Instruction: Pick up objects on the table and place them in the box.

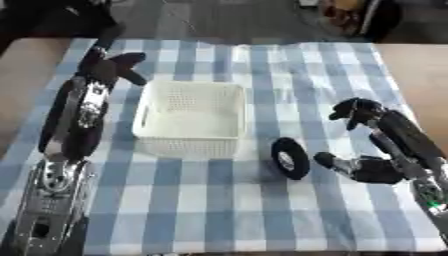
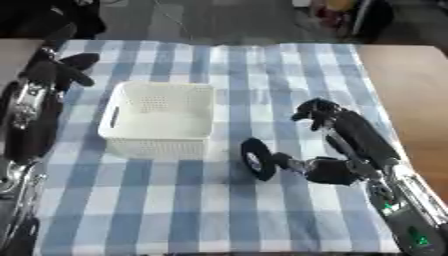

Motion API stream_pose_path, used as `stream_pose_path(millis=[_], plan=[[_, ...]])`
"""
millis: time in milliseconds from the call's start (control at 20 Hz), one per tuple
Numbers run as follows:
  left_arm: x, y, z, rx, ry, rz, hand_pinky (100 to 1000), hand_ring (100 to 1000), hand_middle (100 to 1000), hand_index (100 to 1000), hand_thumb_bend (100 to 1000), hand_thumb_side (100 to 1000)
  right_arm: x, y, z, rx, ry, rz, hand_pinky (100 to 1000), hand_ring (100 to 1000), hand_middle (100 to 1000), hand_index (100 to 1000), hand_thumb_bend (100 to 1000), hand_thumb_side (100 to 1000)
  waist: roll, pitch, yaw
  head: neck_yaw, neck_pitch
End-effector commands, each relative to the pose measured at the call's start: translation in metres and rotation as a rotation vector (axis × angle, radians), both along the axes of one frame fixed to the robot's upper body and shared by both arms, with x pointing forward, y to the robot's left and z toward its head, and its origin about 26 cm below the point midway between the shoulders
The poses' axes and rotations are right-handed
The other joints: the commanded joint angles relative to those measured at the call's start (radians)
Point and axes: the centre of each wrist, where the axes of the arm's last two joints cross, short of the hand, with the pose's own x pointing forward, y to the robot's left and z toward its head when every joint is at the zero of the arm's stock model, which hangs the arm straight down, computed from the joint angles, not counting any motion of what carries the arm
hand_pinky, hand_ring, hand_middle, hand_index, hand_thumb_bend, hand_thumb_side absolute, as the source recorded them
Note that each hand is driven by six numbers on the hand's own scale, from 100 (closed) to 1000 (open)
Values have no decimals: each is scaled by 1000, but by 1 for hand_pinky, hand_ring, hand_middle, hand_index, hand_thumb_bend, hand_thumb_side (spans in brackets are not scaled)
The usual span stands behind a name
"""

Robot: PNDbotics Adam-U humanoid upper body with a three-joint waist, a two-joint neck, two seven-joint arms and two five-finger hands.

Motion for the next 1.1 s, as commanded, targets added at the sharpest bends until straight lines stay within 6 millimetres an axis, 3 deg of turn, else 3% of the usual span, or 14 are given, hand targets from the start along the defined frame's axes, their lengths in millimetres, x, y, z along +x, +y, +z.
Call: stream_pose_path(millis=[50,1100], plan=[[1,-3,6,-1,-24,-17,917,783,1000,558,100,917,1,3,11,-20,-32,30,656,565,770,767,639,869,1,-9,0,-8,1],[1,-7,8,-7,-29,-36,919,785,1000,557,100,918,9,12,12,-63,-26,92,654,569,771,761,636,862,8,-1,9,-28,-5]])
